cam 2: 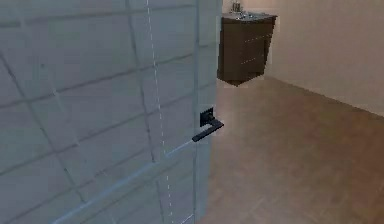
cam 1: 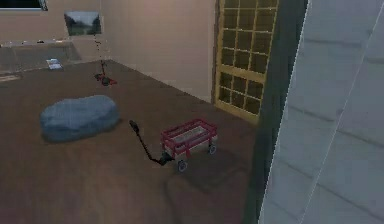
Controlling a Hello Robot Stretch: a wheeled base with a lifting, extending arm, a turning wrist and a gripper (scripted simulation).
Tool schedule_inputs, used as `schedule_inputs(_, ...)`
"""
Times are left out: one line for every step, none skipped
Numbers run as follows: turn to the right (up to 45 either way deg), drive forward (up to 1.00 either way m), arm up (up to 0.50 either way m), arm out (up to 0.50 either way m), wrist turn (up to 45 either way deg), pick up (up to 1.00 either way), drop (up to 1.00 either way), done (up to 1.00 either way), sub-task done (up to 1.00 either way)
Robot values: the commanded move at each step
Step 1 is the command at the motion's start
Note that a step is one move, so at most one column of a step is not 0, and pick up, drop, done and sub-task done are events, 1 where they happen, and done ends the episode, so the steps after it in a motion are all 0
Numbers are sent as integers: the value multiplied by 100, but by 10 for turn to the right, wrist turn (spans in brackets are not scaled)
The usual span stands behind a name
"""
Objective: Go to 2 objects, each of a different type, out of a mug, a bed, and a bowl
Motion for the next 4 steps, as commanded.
schedule_inputs(-360, 0, 0, 0, 0, 0, 0, 0, 0)
schedule_inputs(0, 40, 0, 0, 0, 0, 0, 0, 0)
schedule_inputs(-180, 0, 0, 0, 0, 0, 0, 0, 0)
schedule_inputs(0, 100, 0, 0, 0, 0, 0, 0, 0)
